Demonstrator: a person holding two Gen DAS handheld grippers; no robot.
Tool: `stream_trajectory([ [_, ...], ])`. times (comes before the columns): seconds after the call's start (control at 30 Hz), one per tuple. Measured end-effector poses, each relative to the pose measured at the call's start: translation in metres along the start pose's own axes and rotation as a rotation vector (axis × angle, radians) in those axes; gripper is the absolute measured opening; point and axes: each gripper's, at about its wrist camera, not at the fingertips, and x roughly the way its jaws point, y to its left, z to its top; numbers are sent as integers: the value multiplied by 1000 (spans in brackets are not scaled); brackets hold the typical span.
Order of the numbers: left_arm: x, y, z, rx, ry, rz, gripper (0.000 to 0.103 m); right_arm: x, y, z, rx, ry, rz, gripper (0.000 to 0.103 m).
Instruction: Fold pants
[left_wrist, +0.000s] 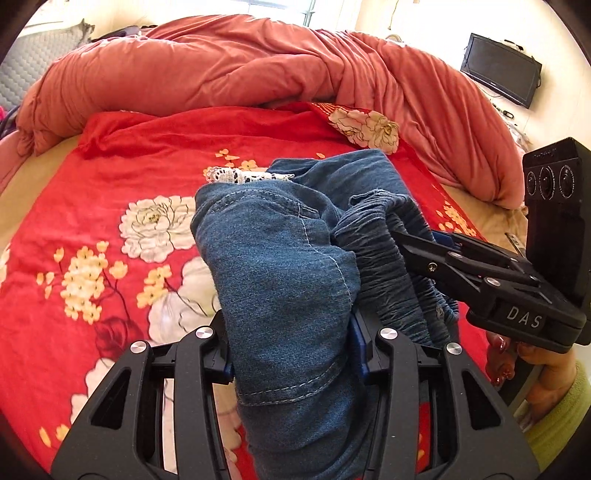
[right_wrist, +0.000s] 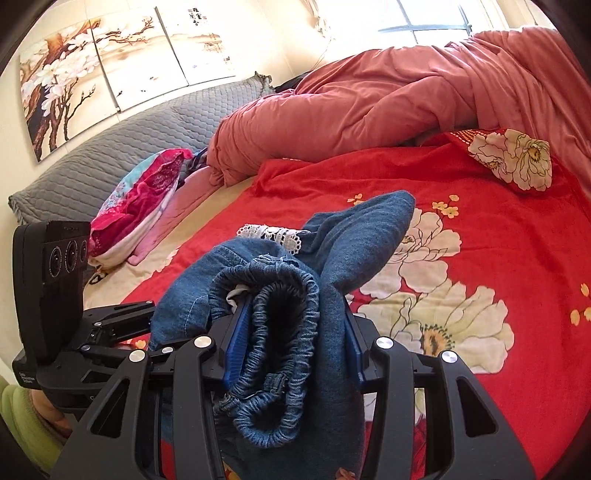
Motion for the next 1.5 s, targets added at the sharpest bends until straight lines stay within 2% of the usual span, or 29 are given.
stream_trajectory([
  [0.4,23,14,13,-14,-11,38,37,31,-9,16,-27,37,-33,42],
  [0.6,38,21,8,-34,24,45,37,45,-19,7,0,91,-81,43],
  [0.73,42,28,5,-63,40,42,37,51,-29,0,35,143,-127,51],
  [0.77,42,29,4,-73,43,41,38,51,-31,-2,41,150,-137,56],
  [0.83,43,31,3,-83,46,45,41,53,-35,-6,60,167,-164,59],
  [1.03,42,33,0,-86,46,47,48,53,-42,-12,66,183,-224,76],
  [1.27,36,36,-2,-96,38,57,63,47,-47,-17,84,176,-258,83],
  [1.5,29,35,-2,-95,28,59,72,36,-47,-18,83,143,-275,86],
])
